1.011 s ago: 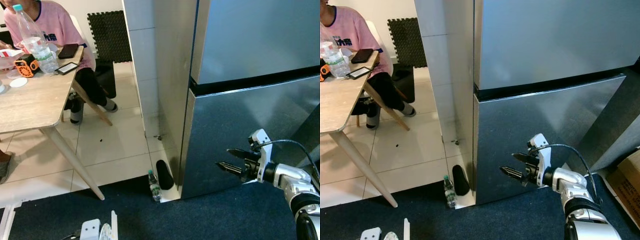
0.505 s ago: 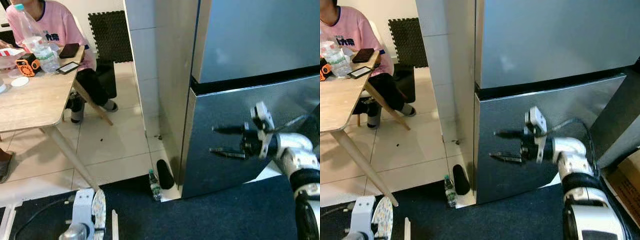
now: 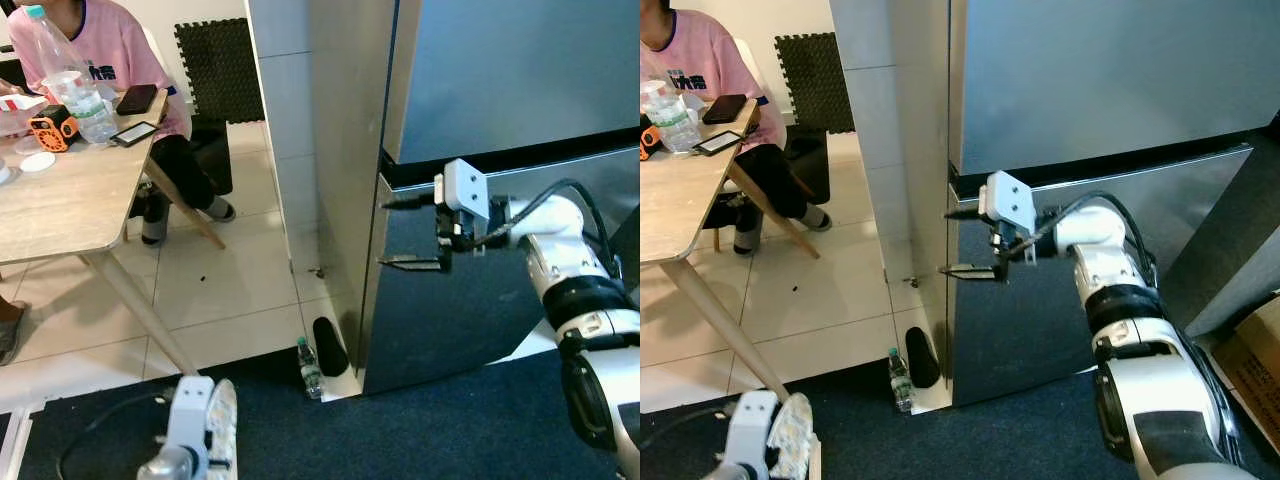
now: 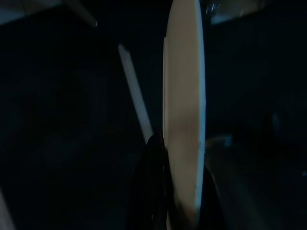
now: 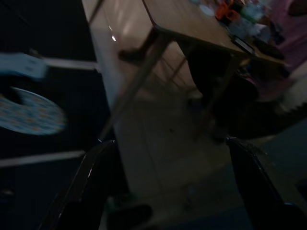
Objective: Restocking fridge
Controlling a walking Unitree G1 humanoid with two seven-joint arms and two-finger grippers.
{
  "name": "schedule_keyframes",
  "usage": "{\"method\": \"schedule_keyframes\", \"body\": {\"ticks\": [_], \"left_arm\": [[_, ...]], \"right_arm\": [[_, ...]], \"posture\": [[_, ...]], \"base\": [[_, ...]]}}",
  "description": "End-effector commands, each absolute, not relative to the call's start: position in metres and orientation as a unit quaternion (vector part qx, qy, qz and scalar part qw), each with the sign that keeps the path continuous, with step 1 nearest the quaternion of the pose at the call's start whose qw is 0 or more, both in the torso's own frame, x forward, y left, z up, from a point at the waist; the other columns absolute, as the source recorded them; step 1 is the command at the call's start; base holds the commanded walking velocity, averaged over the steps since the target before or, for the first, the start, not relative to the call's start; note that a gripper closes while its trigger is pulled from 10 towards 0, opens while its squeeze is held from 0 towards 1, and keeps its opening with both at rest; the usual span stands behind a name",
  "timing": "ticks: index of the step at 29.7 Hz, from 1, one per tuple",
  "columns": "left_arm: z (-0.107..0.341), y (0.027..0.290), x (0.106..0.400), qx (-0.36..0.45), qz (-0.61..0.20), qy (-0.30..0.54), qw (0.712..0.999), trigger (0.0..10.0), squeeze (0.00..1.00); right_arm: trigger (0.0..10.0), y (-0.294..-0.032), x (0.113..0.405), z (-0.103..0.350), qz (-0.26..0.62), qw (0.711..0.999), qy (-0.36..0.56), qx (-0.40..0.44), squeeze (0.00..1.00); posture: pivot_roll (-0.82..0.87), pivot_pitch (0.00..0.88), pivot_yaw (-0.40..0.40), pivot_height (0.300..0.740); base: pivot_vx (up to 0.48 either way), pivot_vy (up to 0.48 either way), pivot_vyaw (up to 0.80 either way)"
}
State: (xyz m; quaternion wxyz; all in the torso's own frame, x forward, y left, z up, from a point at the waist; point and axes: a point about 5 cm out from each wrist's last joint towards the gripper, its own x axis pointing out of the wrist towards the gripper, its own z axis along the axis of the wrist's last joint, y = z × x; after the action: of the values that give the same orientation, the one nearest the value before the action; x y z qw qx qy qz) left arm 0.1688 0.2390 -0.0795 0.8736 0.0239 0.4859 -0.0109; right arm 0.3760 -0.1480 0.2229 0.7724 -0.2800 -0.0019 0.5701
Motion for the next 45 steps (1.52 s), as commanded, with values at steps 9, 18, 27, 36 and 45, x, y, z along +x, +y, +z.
{"method": "schedule_keyframes", "body": {"ticks": [9, 18, 27, 36, 45], "left_arm": [[-0.088, 0.231, 0.154, 0.022, -0.022, 0.511, 0.859, 10.0, 0.00], [-0.088, 0.231, 0.154, 0.027, -0.026, 0.512, 0.858, 10.0, 0.00], [-0.084, 0.233, 0.163, 0.032, -0.027, 0.502, 0.864, 10.0, 0.00], [-0.078, 0.232, 0.176, 0.042, -0.040, 0.479, 0.876, 10.0, 0.00], [-0.058, 0.248, 0.203, 0.043, -0.024, 0.418, 0.907, 10.0, 0.00]], "right_arm": [[10.0, -0.160, 0.391, 0.240, 0.479, 0.788, 0.028, -0.385, 0.00], [10.0, -0.177, 0.396, 0.230, 0.418, 0.787, 0.088, -0.445, 0.00], [10.0, -0.178, 0.402, 0.223, 0.370, 0.789, 0.106, -0.479, 0.00], [10.0, -0.168, 0.407, 0.223, 0.343, 0.798, 0.105, -0.485, 0.00], [10.0, -0.162, 0.409, 0.241, 0.359, 0.774, 0.098, -0.513, 0.00]], "posture": [[-0.03, 0.000, 0.011, 0.740], [-0.03, 0.000, 0.013, 0.740], [-0.03, 0.000, 0.023, 0.740], [-0.03, 0.000, 0.037, 0.740], [-0.03, 0.126, 0.025, 0.740]], "base": [[0.000, 0.000, 0.00], [0.000, 0.000, 0.00], [0.000, 0.000, 0.00], [0.000, 0.000, 0.00], [0.000, 0.000, 0.00]]}}
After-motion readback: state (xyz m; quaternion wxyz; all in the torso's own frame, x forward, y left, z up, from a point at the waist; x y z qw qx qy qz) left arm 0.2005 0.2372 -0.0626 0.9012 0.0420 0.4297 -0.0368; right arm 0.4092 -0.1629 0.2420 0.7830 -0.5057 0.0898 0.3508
